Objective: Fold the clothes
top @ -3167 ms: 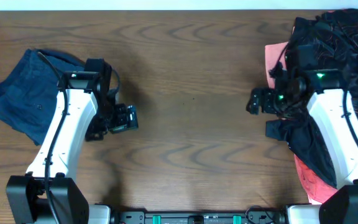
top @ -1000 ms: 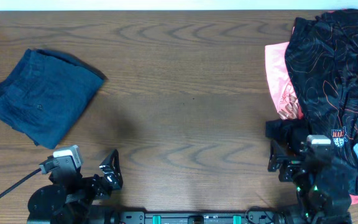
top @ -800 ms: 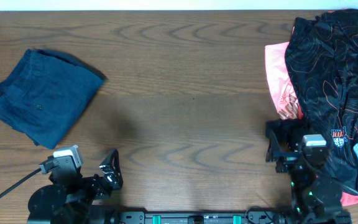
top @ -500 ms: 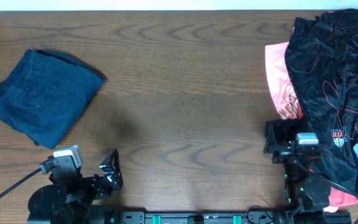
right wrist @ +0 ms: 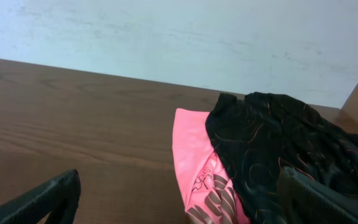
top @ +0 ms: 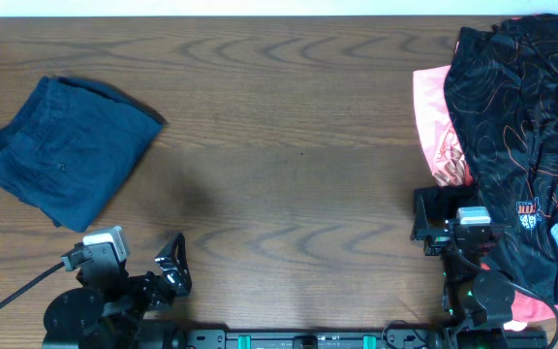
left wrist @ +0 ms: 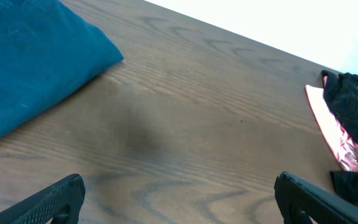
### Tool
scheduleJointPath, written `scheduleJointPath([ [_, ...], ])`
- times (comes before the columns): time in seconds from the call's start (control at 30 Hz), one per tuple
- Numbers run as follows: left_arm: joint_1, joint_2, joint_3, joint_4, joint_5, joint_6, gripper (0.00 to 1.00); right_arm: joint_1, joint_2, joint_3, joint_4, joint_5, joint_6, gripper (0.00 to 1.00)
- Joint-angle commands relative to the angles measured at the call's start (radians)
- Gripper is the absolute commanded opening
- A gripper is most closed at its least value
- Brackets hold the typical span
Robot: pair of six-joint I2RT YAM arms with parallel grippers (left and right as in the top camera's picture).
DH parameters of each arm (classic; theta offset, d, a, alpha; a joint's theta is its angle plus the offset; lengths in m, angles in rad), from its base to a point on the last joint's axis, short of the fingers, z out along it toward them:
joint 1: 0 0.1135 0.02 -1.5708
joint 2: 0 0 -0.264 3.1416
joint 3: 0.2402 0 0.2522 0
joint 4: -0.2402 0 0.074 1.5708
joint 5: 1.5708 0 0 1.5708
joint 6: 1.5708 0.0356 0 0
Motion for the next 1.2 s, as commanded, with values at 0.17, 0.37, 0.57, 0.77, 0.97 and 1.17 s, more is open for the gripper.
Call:
scheduleJointPath([
  [0.17,0.000,-0.002,-0.002,0.000,-0.012,-0.001,0.98,-0.010,-0.006,-0.005,-0.002,-0.008,-0.014,0.99],
  [0.37,0.000,-0.002,-0.002,0.000,-0.012,-0.001,0.98,-0.010,-0.006,-0.005,-0.002,-0.008,-0.014,0.99],
  [0.57,0.000,-0.002,-0.002,0.001,-0.012,-0.001,0.98,-0.010,-0.006,-0.005,-0.002,-0.008,-0.014,0.99],
  [0.77,0.008,-0.026,-0.039,-0.003,-0.021,0.027,0.98,-0.010,-0.006,-0.005,-0.002,-0.008,-0.014,0.99],
  [0.97,0.019,-0.164,-0.246,0.100,-0.048,0.090,0.98,-0.010,-0.006,-0.005,-0.002,-0.008,-0.014,0.99],
  [1.17,0.018,-0.259,-0.485,0.405,-0.026,0.202,0.98,-0.010,-0.006,-0.005,-0.002,-0.008,-0.014,0.99],
])
